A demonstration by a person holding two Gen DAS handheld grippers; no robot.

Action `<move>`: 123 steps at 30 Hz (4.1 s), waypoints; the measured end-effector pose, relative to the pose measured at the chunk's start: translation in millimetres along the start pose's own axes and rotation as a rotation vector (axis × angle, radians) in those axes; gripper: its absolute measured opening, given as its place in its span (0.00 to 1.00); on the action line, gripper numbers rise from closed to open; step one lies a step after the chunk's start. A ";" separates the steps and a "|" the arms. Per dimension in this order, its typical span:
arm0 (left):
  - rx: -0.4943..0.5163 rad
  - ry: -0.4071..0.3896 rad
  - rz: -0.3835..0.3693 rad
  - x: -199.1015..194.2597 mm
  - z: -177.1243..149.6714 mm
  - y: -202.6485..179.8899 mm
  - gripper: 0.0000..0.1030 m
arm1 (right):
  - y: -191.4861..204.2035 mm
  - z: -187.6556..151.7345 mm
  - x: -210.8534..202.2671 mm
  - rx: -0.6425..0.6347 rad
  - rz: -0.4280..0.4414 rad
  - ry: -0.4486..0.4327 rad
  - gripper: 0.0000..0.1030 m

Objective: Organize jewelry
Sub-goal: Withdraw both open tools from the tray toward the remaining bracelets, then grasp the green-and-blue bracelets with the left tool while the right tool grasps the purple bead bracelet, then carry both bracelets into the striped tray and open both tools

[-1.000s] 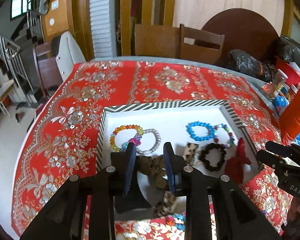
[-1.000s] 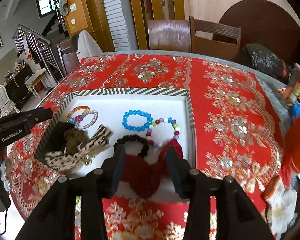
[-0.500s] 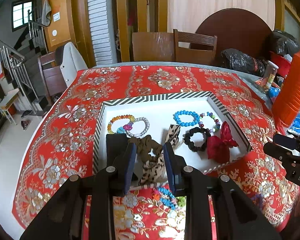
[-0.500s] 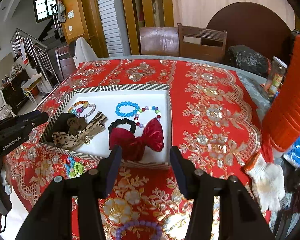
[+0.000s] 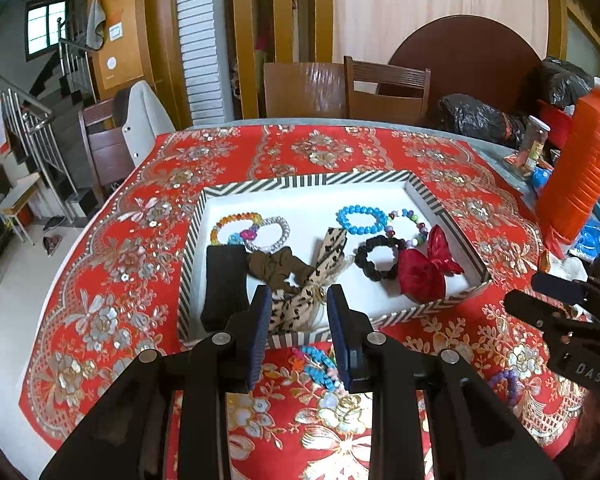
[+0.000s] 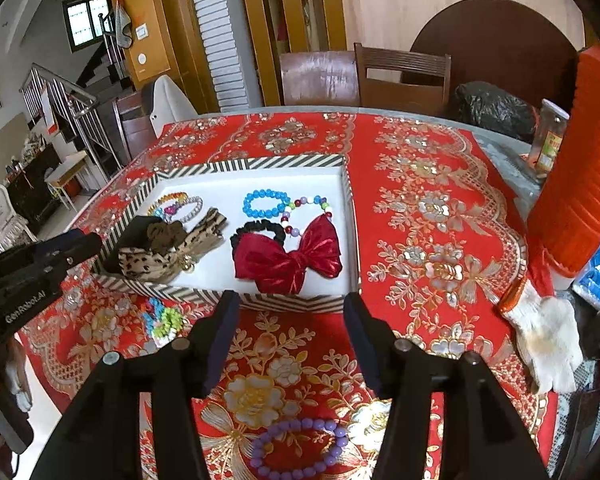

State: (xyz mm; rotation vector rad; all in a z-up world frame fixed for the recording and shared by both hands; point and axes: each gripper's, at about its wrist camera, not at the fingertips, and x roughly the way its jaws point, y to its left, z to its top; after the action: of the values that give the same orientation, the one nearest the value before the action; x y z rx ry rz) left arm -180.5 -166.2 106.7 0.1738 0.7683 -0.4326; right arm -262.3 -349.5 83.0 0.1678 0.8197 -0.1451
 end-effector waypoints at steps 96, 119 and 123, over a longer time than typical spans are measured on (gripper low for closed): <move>-0.093 0.050 -0.173 54.1 96.9 33.7 0.13 | 8.0 88.6 26.5 -0.187 0.023 0.018 0.09; -0.130 0.161 -0.117 175.5 120.2 31.0 0.13 | 27.5 152.8 146.2 -0.158 0.040 0.096 0.09; -0.141 0.194 -0.077 186.2 110.8 39.9 0.13 | 6.8 153.7 175.9 -0.116 0.001 0.108 0.09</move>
State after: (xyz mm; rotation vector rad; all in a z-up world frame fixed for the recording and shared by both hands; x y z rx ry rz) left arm 25.8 -222.8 54.2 0.0546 0.9957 -0.4367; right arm -32.8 -385.4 57.2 0.0670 0.9334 -0.0879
